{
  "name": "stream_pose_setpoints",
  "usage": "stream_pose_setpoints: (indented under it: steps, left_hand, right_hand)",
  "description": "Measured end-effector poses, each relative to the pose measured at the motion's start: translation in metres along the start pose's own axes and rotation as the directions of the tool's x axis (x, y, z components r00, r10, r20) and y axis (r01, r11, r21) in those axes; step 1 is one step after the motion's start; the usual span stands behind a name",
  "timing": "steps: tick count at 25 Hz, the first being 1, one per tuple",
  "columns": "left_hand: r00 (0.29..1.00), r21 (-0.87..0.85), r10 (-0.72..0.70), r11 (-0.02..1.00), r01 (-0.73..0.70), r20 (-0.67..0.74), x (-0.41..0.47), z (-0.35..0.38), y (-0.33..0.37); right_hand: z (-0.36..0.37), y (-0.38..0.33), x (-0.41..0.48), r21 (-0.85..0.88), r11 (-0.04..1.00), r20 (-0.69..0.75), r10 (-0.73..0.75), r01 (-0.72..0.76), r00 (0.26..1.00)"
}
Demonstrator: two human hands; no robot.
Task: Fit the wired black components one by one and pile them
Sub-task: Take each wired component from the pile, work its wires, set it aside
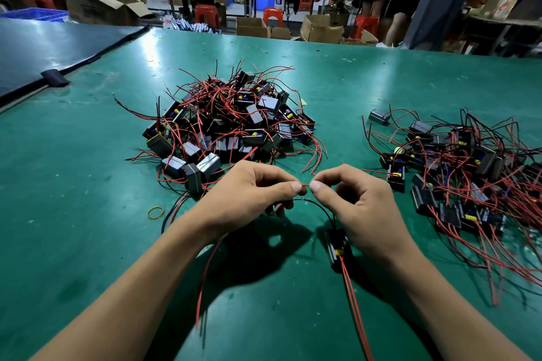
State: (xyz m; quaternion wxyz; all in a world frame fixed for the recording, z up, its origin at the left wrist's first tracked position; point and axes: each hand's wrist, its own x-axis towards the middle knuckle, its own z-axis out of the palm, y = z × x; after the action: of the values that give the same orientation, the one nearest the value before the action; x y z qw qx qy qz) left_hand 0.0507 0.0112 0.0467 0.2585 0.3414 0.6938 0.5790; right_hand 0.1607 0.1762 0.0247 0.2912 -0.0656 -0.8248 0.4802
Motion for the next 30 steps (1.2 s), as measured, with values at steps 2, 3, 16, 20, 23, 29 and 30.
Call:
stream_pose_setpoints:
  steps: [2, 3, 16, 20, 23, 29, 30]
  left_hand:
    - [0.999, -0.003, 0.037, 0.999, -0.037, -0.005, 0.0, 0.002, 0.0]
    - [0.998, -0.003, 0.054, 0.999, -0.054, -0.02, 0.0, 0.003, -0.001]
    - [0.984, -0.073, 0.014, 0.997, -0.027, -0.176, 0.005, 0.005, -0.006]
    - [0.98, -0.07, 0.009, 0.997, -0.023, -0.198, 0.004, 0.009, -0.005]
    - [0.969, -0.118, -0.014, 0.993, -0.015, -0.246, 0.004, 0.011, -0.005]
    - [0.96, -0.25, -0.052, 0.968, -0.019, -0.274, 0.004, 0.016, -0.004]
    - [0.961, -0.256, -0.056, 0.966, -0.015, -0.27, 0.004, 0.016, -0.004]
  right_hand:
    - [0.002, -0.002, -0.001, -0.069, 0.997, -0.04, -0.041, 0.038, 0.998]
    - [0.002, -0.003, -0.001, -0.088, 0.995, -0.037, -0.058, 0.054, 0.998]
    - [0.001, -0.006, 0.001, 0.265, 0.947, 0.073, 0.167, -0.181, 0.983]
    - [0.002, -0.006, 0.002, 0.339, 0.913, 0.104, 0.202, -0.226, 0.974]
    - [0.004, -0.006, 0.003, 0.363, 0.891, 0.143, 0.235, -0.272, 0.961]
    - [0.011, -0.006, 0.003, 0.358, 0.885, 0.181, 0.247, -0.298, 0.952]
    - [0.011, -0.006, 0.003, 0.357, 0.887, 0.179, 0.245, -0.295, 0.953]
